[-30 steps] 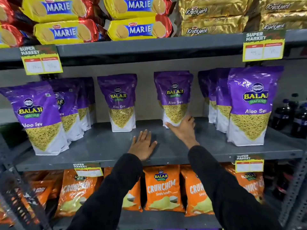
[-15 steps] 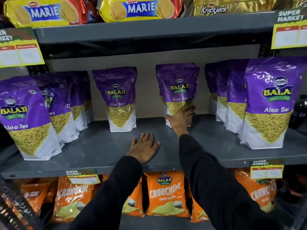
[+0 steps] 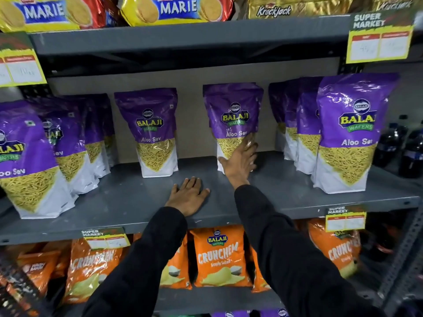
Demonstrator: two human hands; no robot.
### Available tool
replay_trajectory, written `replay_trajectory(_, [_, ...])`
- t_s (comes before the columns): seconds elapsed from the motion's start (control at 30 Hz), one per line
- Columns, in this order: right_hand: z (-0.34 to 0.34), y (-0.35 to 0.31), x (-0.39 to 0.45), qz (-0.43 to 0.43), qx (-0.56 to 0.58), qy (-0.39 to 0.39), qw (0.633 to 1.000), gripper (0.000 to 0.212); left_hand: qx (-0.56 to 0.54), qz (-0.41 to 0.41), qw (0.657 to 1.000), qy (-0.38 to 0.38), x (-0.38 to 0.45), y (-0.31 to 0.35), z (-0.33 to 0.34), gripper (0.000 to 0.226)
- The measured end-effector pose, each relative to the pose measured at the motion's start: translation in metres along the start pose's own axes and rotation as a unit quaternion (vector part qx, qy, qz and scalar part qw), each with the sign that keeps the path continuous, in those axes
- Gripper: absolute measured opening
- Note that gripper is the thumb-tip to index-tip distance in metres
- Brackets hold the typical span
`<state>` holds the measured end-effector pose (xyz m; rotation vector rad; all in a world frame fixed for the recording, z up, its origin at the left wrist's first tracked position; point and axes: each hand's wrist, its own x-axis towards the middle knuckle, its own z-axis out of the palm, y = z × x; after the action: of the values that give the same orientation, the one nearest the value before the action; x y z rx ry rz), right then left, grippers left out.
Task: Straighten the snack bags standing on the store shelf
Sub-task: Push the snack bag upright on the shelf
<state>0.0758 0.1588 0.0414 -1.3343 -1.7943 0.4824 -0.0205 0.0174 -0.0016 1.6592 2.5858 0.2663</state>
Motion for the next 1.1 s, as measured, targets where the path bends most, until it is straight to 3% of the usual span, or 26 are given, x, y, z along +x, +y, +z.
replay_trajectory(0.6, [-0.066, 0.03, -0.094, -0.034, 0.007, 0.031, 0.999, 0.137, 0.043, 0.0, 0.999, 0.003, -0.005, 0.005, -0.006, 0.065])
replay_trajectory(1.1, [-0.086, 0.039, -0.109, -0.024, -0.018, 0.049, 0.998, 0.131, 0.06, -0.001, 0.998, 0.008, -0.003, 0.005, -0.004, 0.059])
